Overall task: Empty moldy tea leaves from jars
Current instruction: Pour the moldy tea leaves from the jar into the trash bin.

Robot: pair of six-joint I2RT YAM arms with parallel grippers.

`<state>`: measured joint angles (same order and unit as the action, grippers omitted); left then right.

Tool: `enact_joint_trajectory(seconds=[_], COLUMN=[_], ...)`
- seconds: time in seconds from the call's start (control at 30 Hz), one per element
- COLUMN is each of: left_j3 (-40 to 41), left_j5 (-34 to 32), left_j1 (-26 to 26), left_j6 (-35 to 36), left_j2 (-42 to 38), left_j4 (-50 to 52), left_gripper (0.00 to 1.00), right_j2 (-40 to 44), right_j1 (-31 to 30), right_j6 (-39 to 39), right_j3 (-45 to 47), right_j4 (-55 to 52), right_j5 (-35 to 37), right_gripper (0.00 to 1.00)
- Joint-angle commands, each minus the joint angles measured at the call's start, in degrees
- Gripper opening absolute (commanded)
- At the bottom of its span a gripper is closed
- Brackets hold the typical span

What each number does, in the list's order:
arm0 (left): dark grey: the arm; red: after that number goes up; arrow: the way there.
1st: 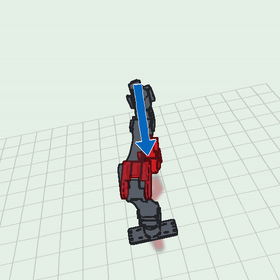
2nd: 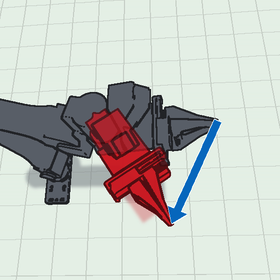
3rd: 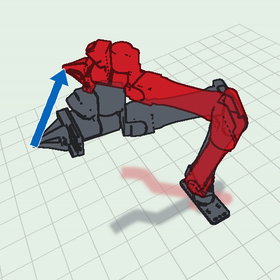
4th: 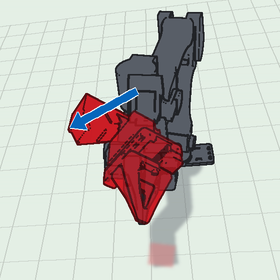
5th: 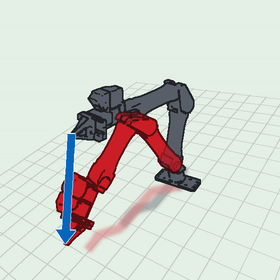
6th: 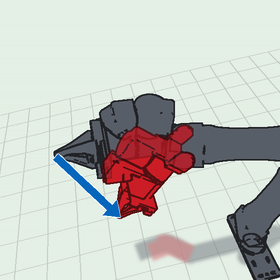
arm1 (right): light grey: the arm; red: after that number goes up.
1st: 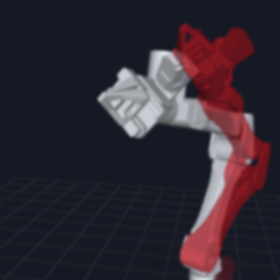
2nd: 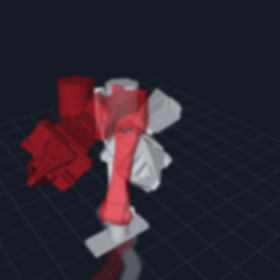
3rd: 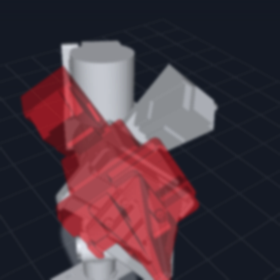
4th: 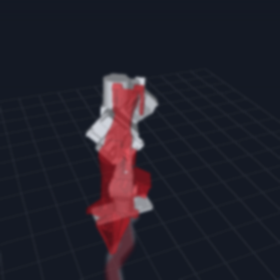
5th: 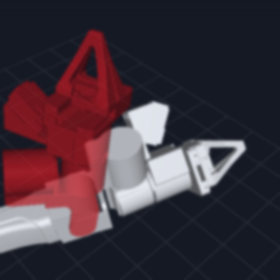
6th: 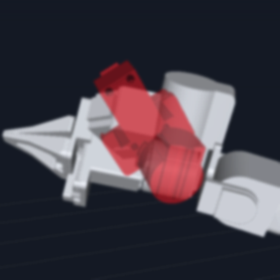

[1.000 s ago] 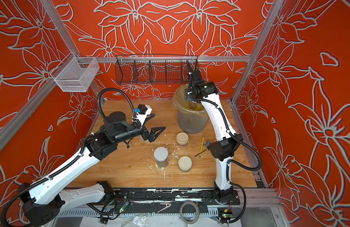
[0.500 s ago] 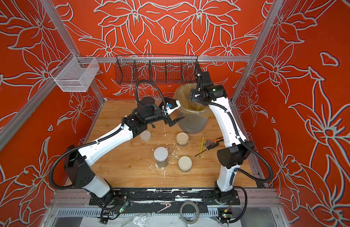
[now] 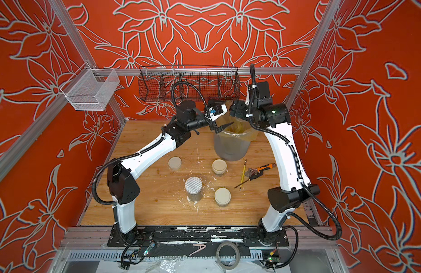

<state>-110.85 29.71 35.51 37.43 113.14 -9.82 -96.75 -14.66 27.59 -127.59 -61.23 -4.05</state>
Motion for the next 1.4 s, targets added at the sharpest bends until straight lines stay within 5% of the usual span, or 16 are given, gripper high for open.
enact_joint_trajectory(seconds=[0.0,0.5,0.83,1.37], left_j3=[-3.8,-10.8,-11.3,-16.2], left_j5=[4.3,9.0,9.0,3.7], left_j1=[-0.4,-0.4,-0.4,-0.4], left_j6=[1.7,-0.3,-7.0,-19.2], left_j2=[2.9,8.7,8.5,9.7], left_j4=[0.0,0.4,-0.3,4.5], left_gripper=[0.97,0.99,0.69,0.57], right_j2=[0.3,-0.9,1.5,1.2], right_j1=[0.2,0.2,0.2,0.2], right_j6=[0.7,0.5,1.8,3.6], right_j3=[-2.3,-3.4,-0.2,2.0], right_j4=[1.4,1.0,4.4,10.0], right_j5=[-3.8,-10.7,-10.4,-3.1], right_gripper=[0.03,0.03,0.06,0.03])
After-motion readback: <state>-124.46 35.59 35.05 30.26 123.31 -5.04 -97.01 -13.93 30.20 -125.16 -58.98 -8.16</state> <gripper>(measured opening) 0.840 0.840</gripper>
